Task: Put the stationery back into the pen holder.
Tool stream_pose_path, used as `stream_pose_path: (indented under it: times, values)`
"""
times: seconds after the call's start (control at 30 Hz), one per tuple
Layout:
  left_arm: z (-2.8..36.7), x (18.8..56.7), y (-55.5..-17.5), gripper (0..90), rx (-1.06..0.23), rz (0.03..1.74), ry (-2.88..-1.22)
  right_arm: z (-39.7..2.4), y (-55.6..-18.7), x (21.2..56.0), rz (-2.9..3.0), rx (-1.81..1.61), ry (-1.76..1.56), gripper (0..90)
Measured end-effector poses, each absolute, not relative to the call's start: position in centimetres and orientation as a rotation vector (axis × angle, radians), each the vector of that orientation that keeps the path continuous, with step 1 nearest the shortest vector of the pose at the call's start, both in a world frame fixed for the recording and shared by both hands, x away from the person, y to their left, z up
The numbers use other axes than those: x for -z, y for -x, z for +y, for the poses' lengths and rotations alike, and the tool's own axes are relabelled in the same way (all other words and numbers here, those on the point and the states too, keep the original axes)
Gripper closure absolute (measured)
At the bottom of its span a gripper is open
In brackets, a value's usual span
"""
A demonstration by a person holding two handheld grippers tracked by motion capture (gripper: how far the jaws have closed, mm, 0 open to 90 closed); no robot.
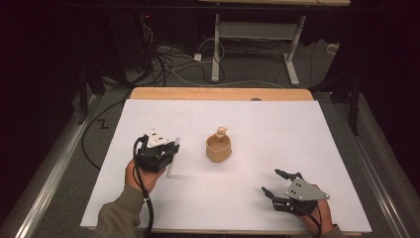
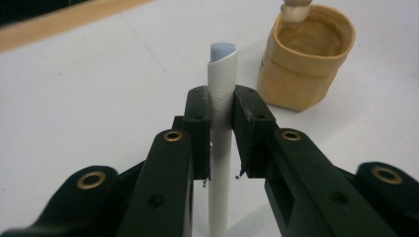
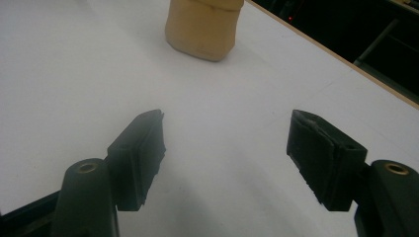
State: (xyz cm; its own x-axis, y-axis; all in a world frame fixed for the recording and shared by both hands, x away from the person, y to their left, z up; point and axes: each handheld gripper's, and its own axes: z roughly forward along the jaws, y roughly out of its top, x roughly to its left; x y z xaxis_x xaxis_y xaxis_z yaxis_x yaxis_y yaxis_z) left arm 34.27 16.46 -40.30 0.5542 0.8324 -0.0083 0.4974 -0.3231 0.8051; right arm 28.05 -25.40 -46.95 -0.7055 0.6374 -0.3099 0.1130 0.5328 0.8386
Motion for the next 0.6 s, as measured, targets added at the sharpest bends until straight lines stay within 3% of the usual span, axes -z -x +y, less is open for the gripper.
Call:
stream_pose_path:
  times: [0.33,0.6]
  values:
    - [16.1,39.5,-33.8,75.3,-0.6,0.979,-1.864,-25.5,-28.1,46.9,2.16,-1.132,-0.608,30.7]
    - [15.1,38.9,-34.4,75.2,-0.585,0.91,-1.778,-25.6,-28.1,46.9,2.144,-1.136,-0.616,30.7]
